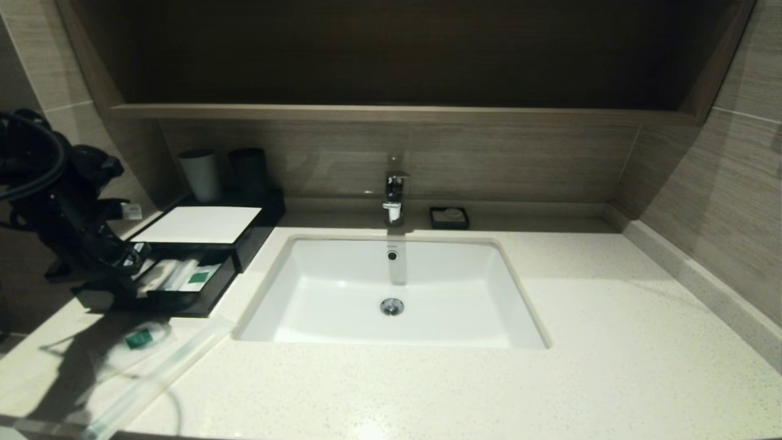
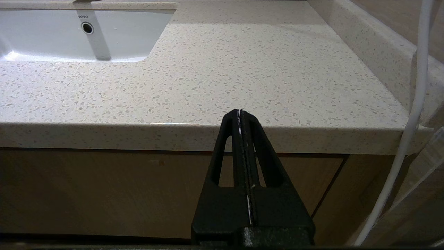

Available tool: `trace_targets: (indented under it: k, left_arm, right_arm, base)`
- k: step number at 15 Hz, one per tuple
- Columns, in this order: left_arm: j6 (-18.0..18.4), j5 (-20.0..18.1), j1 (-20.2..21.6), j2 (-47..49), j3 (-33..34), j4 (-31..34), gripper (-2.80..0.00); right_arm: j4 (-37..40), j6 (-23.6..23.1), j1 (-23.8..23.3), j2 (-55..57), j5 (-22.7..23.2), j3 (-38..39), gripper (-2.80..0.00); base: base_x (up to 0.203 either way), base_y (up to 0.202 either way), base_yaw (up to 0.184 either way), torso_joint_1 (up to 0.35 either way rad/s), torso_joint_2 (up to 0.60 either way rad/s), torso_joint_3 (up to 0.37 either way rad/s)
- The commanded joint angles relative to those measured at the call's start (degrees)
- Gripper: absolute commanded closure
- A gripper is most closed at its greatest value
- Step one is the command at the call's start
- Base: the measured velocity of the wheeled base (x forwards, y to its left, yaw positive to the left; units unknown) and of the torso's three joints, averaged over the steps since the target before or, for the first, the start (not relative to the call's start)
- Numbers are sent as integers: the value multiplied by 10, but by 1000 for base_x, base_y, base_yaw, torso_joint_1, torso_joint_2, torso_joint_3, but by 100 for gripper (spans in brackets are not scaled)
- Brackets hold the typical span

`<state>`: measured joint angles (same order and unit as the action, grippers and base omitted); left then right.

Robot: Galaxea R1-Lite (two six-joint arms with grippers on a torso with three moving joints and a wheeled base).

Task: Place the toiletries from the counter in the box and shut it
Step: Place the bathroom toiletry into the drawer

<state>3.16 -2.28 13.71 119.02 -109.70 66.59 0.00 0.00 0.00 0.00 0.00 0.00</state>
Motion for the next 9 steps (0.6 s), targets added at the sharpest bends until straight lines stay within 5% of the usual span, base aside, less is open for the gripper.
trace_targets:
  k: [1, 9]
  left_arm:
    - [0, 0, 0, 0, -1, 3, 0]
    - [0, 0, 0, 4, -2, -1, 0]
  right_arm:
    - [0, 0, 0, 0, 0, 0, 0]
    - [0, 0, 0, 0, 0, 0, 0]
  base:
    - [0, 0, 0, 0, 0, 0]
    - [0, 0, 0, 0, 0, 0]
